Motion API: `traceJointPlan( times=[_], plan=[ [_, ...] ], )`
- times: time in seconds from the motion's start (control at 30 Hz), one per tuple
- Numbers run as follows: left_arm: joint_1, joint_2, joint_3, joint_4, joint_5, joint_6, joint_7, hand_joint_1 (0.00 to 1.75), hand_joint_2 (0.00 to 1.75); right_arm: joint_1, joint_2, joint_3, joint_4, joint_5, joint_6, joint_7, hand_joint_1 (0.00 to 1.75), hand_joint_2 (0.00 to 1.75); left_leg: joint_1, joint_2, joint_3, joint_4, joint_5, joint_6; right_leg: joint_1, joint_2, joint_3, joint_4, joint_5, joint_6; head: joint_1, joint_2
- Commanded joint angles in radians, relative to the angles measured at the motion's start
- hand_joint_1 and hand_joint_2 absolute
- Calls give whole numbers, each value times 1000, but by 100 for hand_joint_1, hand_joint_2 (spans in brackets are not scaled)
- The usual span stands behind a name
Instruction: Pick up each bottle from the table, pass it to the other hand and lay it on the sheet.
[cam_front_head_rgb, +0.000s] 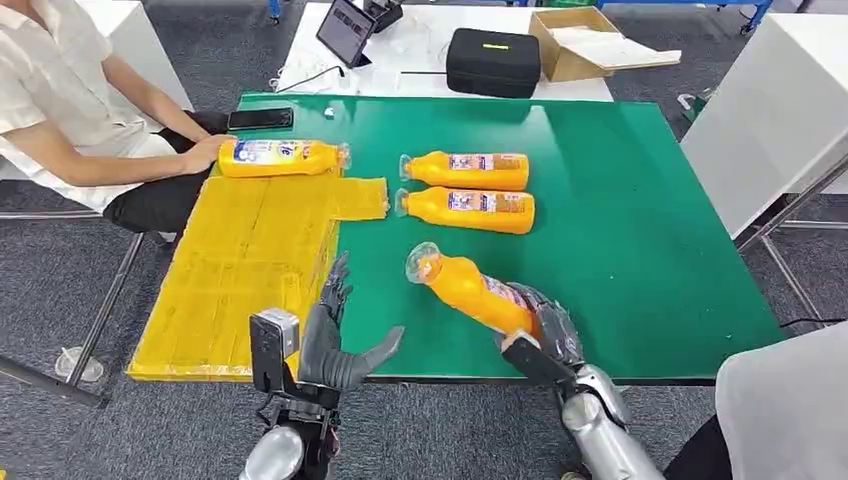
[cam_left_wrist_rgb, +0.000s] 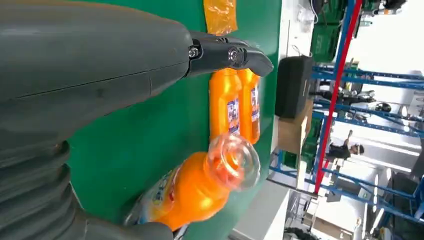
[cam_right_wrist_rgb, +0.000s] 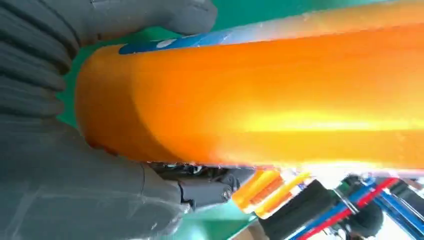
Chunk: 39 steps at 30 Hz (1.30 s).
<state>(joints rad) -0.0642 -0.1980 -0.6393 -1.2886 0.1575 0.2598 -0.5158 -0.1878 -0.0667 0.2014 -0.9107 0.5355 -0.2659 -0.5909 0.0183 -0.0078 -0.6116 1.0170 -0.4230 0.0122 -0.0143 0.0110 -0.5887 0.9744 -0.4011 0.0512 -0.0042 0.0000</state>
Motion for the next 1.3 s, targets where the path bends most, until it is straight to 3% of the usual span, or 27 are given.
traceJointPlan(
  times=[0.03, 0.77, 0.93, 1.13, 1.3],
  plan=[
    [30, 45, 8, -2, 24, -10, 0, 0, 175, 124, 79, 43, -276, -59, -54, 6, 175, 175, 0, 2, -2, 0, -1, 0, 0, 1, -3, 1, 0, -2, 0, 0],
    [20, 34, 13, 1, 155, -68, 33, 0, 175, 93, 108, 105, -296, -131, -67, -15, 175, 175, -1, 3, -7, 0, -1, 0, 0, 2, -9, 1, -1, -3, 0, 0],
    [-13, 42, -13, -4, 244, -138, 53, 0, 175, 27, 111, 147, -208, -151, -64, -6, 175, 175, -1, 3, -9, 0, 0, 0, 0, 2, -10, 1, 0, -2, 0, 0],
    [-45, 35, -34, 9, 258, -163, 58, 0, 175, -71, 140, 247, -44, -70, -118, -10, 175, 175, -1, 4, -8, -1, 0, 0, 0, 2, -9, 0, 1, -2, 0, 0],
    [-69, 24, -42, 28, 271, -167, 60, 0, 175, -113, 165, 294, -22, -70, -149, 5, 175, 175, 0, 2, -9, 0, 1, -1, 0, 1, -10, 0, 0, -1, 0, 0]
  ],
)
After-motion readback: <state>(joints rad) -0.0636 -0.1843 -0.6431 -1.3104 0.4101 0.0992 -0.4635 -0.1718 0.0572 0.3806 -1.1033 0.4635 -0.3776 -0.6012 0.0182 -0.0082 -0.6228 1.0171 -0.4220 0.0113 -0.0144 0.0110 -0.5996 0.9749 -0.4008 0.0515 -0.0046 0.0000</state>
